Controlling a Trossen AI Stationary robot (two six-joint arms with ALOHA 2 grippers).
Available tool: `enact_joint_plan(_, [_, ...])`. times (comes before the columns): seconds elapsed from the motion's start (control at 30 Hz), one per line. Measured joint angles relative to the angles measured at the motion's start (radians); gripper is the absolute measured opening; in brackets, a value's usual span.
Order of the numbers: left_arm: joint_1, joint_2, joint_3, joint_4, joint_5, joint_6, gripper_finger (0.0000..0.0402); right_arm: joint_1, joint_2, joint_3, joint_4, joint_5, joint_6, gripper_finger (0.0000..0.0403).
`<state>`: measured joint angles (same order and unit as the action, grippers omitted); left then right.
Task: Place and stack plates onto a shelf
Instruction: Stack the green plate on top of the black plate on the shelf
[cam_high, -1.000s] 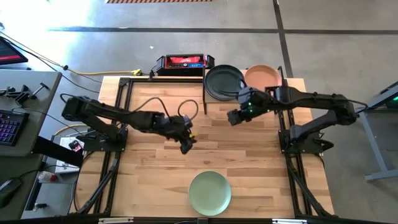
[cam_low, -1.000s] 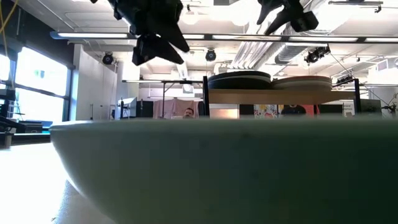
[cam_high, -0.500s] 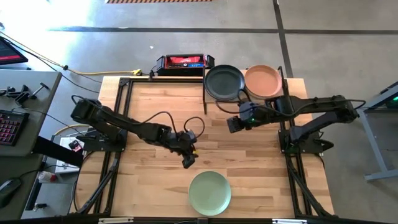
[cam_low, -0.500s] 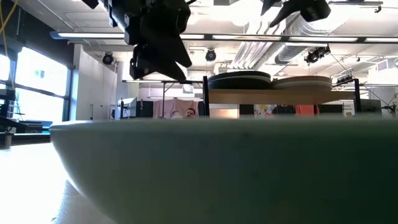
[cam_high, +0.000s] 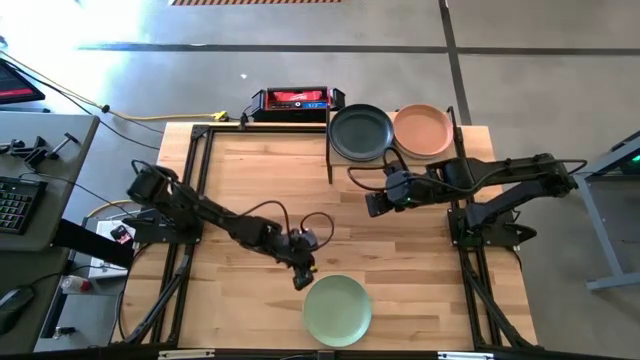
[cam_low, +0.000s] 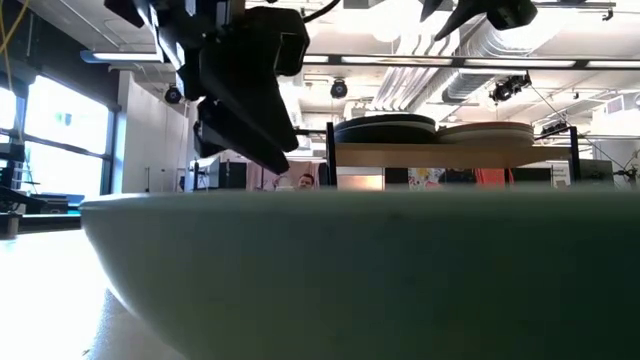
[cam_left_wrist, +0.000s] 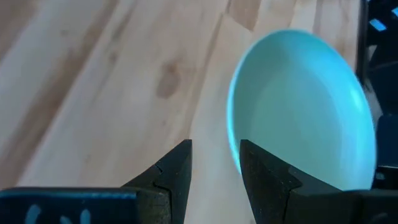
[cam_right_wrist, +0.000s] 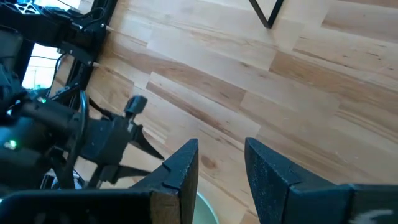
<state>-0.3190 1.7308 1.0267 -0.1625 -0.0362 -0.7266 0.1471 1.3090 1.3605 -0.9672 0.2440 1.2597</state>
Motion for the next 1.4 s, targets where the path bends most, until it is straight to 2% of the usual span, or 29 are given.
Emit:
enact_joint_plan(0.23, [-0.033, 0.052, 0.0, 0.058, 0.004, -0.019, 0.0122, 0.0, 0.001, 0.0, 0.0, 0.0, 0.0, 0.011])
enact_joint_plan(0.5, [-0.049, 0.123, 0.0, 0.143, 0.057, -0.068, 0.0122, 0.0, 0.001, 0.0, 0.0, 0.001, -0.001, 0.011])
enact_joint_plan(0.8, [-0.051, 0.173, 0.001, 0.193, 0.109, -0.098, 0.0122, 0.0, 0.005, 0.0, -0.001, 0.0, -0.002, 0.011])
enact_joint_plan(1.1, [-0.055, 0.204, 0.0, 0.188, 0.116, -0.109, 0.0121, 0.0, 0.033, -0.001, -0.004, -0.005, -0.01, 0.011])
enact_joint_plan(1.23, [-0.055, 0.204, 0.0, 0.188, 0.121, -0.109, 0.0103, 0.0, 0.04, -0.001, -0.008, -0.01, -0.011, 0.011])
enact_joint_plan(1.4, [-0.055, 0.204, 0.006, 0.189, 0.136, -0.072, 0.0055, 0.0, 0.044, -0.001, -0.008, -0.011, -0.011, 0.011])
